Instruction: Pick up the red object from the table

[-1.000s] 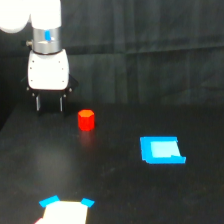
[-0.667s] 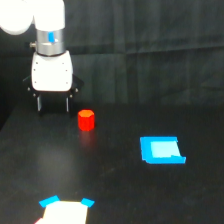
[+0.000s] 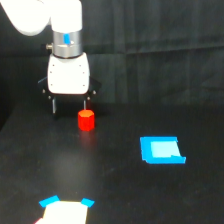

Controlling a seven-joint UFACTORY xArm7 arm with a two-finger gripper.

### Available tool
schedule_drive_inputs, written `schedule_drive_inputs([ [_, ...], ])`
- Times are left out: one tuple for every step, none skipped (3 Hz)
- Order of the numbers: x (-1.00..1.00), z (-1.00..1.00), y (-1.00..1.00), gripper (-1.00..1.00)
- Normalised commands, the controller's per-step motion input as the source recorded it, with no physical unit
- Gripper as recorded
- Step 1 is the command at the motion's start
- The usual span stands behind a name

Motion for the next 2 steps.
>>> schedule_drive_inputs([
  [0.42, -0.64, -0.29, 1.00],
  [0.41, -1.00, -0.51, 1.00],
])
